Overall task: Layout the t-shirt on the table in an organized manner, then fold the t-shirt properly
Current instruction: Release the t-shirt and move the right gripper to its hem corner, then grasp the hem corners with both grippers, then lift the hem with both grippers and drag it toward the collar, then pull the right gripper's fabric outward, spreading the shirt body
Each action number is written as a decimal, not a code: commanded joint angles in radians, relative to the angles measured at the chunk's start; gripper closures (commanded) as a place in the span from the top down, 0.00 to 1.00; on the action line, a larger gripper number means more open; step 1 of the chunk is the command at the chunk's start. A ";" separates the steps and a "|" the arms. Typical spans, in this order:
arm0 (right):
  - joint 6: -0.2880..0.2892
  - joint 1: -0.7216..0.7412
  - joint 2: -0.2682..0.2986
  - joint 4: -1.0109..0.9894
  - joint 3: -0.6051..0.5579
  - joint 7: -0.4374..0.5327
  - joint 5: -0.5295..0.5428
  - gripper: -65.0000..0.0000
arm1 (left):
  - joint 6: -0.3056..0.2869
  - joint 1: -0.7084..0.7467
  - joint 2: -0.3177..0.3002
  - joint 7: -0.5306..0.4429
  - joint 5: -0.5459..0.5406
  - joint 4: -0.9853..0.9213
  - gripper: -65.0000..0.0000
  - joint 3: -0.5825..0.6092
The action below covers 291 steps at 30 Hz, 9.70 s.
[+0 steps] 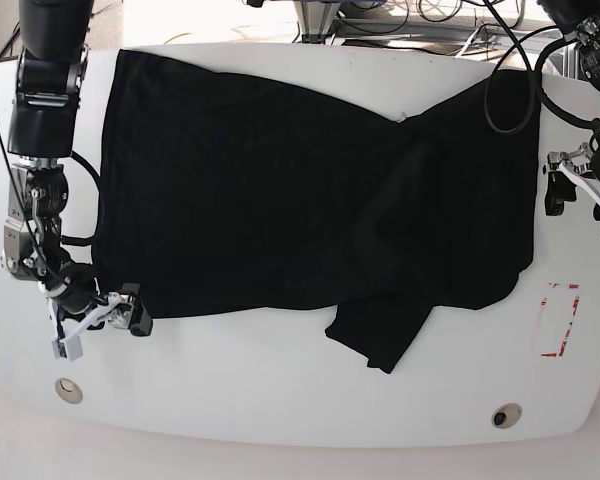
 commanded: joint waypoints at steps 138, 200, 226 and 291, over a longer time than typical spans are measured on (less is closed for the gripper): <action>0.075 -0.717 -0.221 0.321 0.359 0.032 -0.396 0.01 | 0.003 -0.376 0.041 -0.345 0.377 -0.659 0.75 0.246; 0.067 -0.887 -0.269 0.479 0.362 -0.025 -0.395 0.02 | 0.004 -0.622 0.199 -0.574 0.377 -0.914 0.39 0.699; 0.076 -0.625 -0.172 0.566 0.473 -0.056 -0.385 0.97 | 0.000 -0.508 0.064 -0.373 0.370 -0.503 0.77 0.502; 0.121 -0.163 -0.398 -0.001 0.053 0.010 -0.385 0.51 | -0.002 -0.011 0.041 -0.324 0.372 -0.105 0.77 0.367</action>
